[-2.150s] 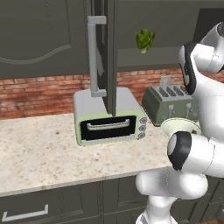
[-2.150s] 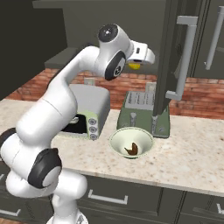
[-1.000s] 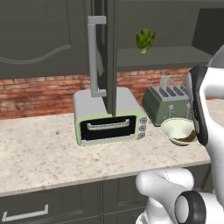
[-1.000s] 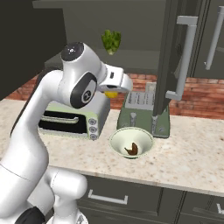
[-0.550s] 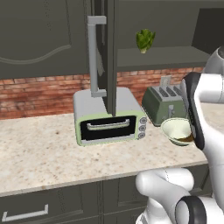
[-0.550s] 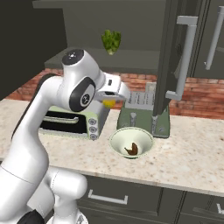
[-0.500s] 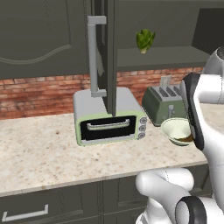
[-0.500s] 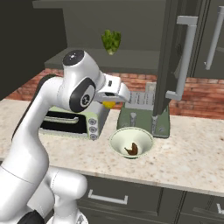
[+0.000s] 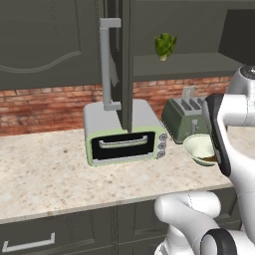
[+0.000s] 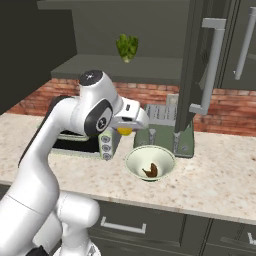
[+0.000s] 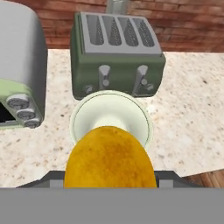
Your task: Open the cabinet. Pick the banana and mango from the cabinet and place them into the bowl. Then close the cabinet.
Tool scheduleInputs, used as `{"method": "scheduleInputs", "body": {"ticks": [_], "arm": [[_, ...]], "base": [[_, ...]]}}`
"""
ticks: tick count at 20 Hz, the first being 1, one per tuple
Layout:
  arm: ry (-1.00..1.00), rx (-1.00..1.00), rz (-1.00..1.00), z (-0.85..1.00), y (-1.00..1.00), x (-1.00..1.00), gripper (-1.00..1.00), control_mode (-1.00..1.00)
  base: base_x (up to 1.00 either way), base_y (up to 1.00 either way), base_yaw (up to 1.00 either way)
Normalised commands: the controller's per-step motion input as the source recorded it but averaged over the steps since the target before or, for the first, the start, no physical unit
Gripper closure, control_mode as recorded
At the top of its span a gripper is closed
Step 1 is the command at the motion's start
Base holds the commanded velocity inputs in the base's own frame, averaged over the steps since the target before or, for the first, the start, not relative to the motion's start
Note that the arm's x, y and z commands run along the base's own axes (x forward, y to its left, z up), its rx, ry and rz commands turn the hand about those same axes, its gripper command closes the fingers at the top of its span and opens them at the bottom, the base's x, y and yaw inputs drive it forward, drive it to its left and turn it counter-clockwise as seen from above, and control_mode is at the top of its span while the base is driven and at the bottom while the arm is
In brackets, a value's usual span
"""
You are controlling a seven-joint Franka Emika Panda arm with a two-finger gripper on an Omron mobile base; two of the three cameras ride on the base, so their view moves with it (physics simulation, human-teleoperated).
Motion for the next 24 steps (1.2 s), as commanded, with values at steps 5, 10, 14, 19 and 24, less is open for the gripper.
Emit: {"method": "scheduleInputs", "body": {"ticks": [5, 10, 14, 19, 24], "arm": [[0.02, 0.0, 0.0, -0.35, 0.0, 0.0, 1.0, -1.0], [0.01, 0.0, 0.0, -0.21, 0.0, 0.01, 1.0, -1.0], [0.03, 0.0, 0.0, -0.19, 0.0, 0.01, 1.0, -1.0], [0.02, 0.0, 0.0, -0.17, -0.04, 0.0, 1.0, -1.0], [0.02, 0.0, 0.0, -0.19, -0.17, 0.02, 1.0, -1.0]], "base": [[0.0, 0.0, 0.0], [0.0, 0.0, 0.0], [0.0, 0.0, 0.0], [0.0, 0.0, 0.0], [0.0, 0.0, 0.0]]}}
